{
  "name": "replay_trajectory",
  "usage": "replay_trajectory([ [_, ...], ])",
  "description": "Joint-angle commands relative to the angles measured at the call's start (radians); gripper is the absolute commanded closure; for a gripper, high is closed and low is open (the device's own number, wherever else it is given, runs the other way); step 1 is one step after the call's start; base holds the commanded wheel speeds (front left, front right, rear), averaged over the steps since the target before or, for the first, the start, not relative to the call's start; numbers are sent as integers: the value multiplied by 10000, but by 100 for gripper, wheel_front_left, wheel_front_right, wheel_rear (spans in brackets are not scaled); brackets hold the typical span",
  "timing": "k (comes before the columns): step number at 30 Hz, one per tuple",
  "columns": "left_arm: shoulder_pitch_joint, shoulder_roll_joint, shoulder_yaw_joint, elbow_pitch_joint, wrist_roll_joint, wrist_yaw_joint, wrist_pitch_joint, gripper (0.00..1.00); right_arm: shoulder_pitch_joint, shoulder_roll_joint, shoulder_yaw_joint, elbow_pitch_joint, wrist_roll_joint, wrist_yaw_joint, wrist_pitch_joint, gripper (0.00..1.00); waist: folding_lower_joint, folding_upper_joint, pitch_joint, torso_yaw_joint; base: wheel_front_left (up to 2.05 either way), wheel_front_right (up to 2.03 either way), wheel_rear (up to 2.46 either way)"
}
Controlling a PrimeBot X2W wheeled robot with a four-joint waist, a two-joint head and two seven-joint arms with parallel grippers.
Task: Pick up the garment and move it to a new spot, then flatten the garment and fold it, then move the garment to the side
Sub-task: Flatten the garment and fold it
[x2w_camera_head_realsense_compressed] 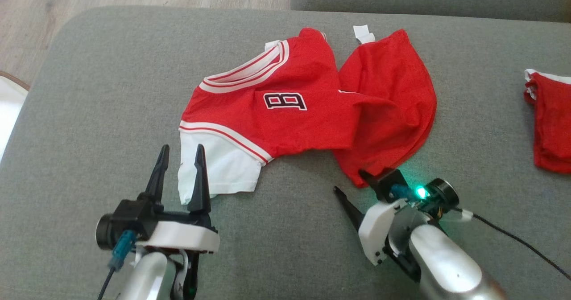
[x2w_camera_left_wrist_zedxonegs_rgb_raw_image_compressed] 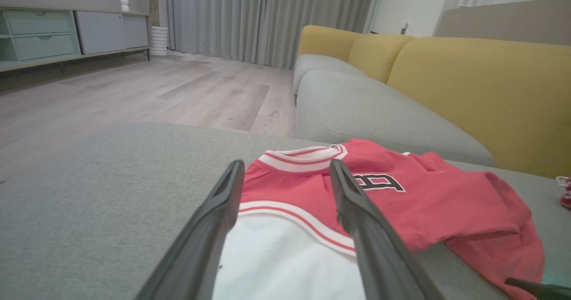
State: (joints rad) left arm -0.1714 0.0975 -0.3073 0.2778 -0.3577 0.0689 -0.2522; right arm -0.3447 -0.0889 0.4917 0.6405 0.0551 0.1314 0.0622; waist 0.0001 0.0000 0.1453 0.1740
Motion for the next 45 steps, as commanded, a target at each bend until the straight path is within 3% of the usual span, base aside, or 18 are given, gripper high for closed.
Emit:
replay_trajectory([
  [1,-504,5,435,-250,159,-56,-95,0,-343,-4,260,-55,122,-7,106,0,-1,0,49,24,0,0,0],
  [3,-538,-38,505,-217,209,-106,-95,0,-491,-10,409,270,275,-7,274,0,-1,0,89,29,0,0,0],
  [4,-553,-60,540,-200,236,-127,-95,0,-563,-9,463,401,376,-7,324,31,-1,0,100,24,0,0,0],
  [5,-564,-81,571,-180,264,-148,-95,0,-633,-29,521,506,443,-7,328,100,-1,0,99,17,0,0,0],
  [13,-439,-181,853,-59,468,-265,-95,0,-808,-585,136,941,777,-7,-52,100,-1,0,-199,-328,0,0,0],
  [25,-333,-276,949,12,679,-408,-95,0,-677,-2246,-1881,647,465,-7,-53,100,-1,0,-371,-964,0,0,0],
  [33,-257,-324,1017,120,776,-458,-95,0,-197,-1956,-2941,134,86,-7,274,100,-1,0,-547,-1220,0,0,0],
  [34,-246,-327,1030,126,786,-458,-95,0,-144,-1882,-3064,2,68,-7,225,0,-1,0,-573,-1249,0,0,0],
  [39,-176,-327,1087,164,818,-473,-95,0,178,-1490,-3250,-756,266,-7,49,0,-1,0,-717,-1363,0,0,0],
  [45,-34,-299,1190,200,840,-462,-95,0,874,-1008,-3707,-2665,813,-7,-629,0,-1,0,-953,-1516,0,0,0],
])
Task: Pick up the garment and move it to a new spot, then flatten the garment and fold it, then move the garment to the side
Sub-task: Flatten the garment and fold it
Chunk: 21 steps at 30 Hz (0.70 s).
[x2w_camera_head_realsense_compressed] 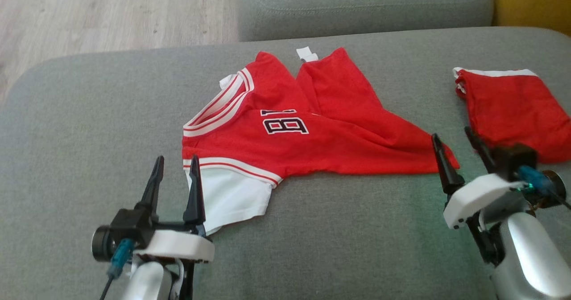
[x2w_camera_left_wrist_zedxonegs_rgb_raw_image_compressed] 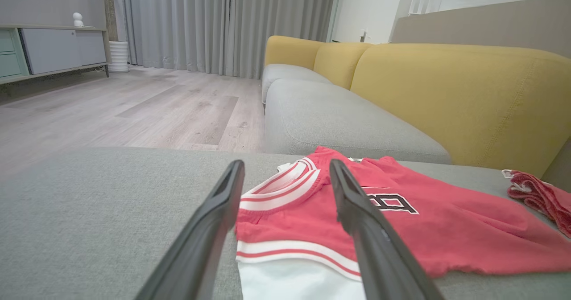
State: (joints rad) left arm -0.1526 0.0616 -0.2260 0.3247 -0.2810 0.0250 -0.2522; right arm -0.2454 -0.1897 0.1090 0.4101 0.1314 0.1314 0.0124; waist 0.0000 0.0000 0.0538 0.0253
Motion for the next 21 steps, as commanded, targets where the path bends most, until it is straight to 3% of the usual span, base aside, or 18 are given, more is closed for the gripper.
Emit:
replay_trajectory([
  [1,-193,65,386,-268,76,-23,-95,0,23,104,16,-689,130,-7,-275,0,0,0,-65,-48,0,0,0],
  [6,-96,72,392,-220,74,-29,-95,0,818,784,-681,-1908,287,-7,-894,0,0,0,-136,-72,0,0,0],
  [10,-87,67,357,-106,43,-19,-94,0,1381,1190,-936,-2123,334,-7,-1083,0,0,0,-97,-21,0,0,0],
  [21,-297,150,128,435,2,11,549,0,1262,1388,-997,-2098,227,-7,-1239,0,0,0,118,65,0,0,0],
])
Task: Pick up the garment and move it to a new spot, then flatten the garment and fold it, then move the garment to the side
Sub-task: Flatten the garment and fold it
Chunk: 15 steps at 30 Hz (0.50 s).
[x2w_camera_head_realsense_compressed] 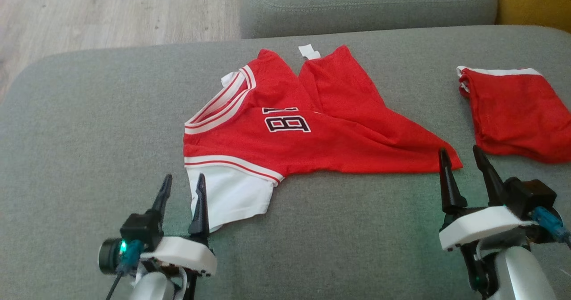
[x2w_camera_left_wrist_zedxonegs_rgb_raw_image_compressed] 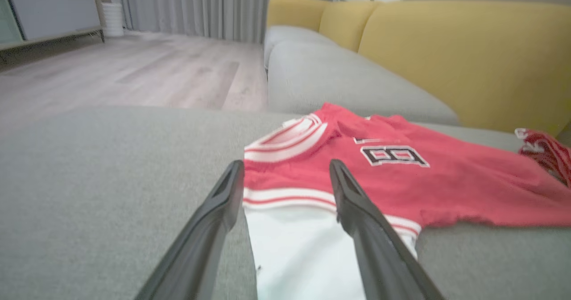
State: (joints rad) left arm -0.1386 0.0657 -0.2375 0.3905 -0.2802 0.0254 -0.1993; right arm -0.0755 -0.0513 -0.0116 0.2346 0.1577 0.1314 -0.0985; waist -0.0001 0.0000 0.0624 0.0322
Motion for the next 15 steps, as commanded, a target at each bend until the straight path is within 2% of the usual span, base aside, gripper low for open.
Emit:
replay_trajectory([
  [1,-465,122,218,-102,-9,34,215,0,-462,5,215,-352,-23,-7,-137,0,1,0,71,-12,0,0,0],
  [12,-855,344,180,1361,-61,570,2252,0,-626,9,347,-277,106,-7,-245,0,1,0,585,-325,0,0,0],
  [15,-873,336,77,1574,-148,468,2630,0,-675,9,339,-232,108,-7,-276,0,1,0,644,-387,0,0,0],
])
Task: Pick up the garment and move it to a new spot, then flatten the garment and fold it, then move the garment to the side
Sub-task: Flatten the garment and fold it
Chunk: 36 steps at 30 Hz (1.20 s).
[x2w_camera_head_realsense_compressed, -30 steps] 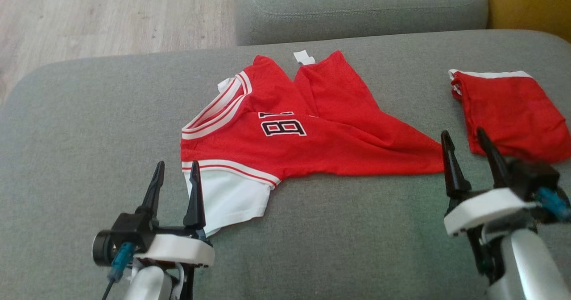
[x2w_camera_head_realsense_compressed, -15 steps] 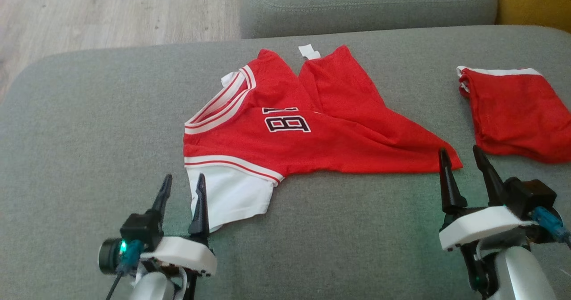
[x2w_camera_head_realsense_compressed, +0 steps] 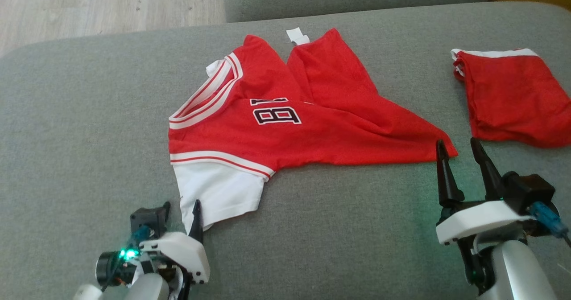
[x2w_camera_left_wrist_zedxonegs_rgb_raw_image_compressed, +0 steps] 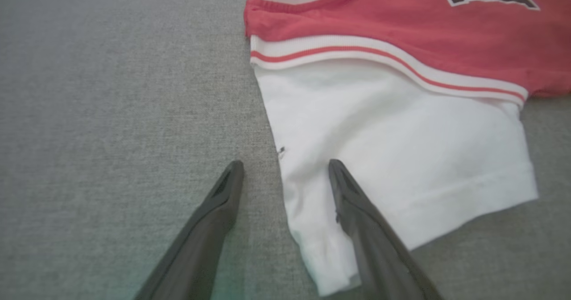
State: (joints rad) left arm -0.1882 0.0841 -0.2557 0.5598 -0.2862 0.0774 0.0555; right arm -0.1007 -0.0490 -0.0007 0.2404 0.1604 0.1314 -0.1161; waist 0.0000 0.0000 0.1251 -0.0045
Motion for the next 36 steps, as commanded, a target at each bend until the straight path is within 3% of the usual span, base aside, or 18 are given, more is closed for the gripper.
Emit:
replay_trajectory([
  [1,-379,143,213,-82,-120,-112,173,0,-437,-14,223,-268,83,-7,-107,0,0,0,30,-37,0,0,0],
  [3,-373,130,162,-44,-162,-181,286,0,-452,-14,214,-242,81,-7,-112,0,0,0,38,-50,0,0,0],
  [4,-365,119,103,-20,-199,-262,389,17,-466,-13,205,-213,75,-7,-115,0,0,0,42,-61,0,0,0],
  [6,-357,99,28,-41,-284,-402,489,100,-493,-13,156,-121,37,-7,-82,0,0,0,45,-75,0,0,0],
  [10,-403,84,43,-353,-391,-497,183,100,-578,-13,18,157,-91,-7,64,0,0,0,28,-64,0,0,0],
  [21,-554,79,537,-2119,-440,-172,-2127,100,-1003,-13,-405,1265,141,-7,492,0,0,0,-6,257,0,0,0],
  [36,-474,48,182,-2491,-468,-251,-2288,100,-2327,-13,-967,4225,445,-7,923,0,0,0,82,518,0,0,0],
])
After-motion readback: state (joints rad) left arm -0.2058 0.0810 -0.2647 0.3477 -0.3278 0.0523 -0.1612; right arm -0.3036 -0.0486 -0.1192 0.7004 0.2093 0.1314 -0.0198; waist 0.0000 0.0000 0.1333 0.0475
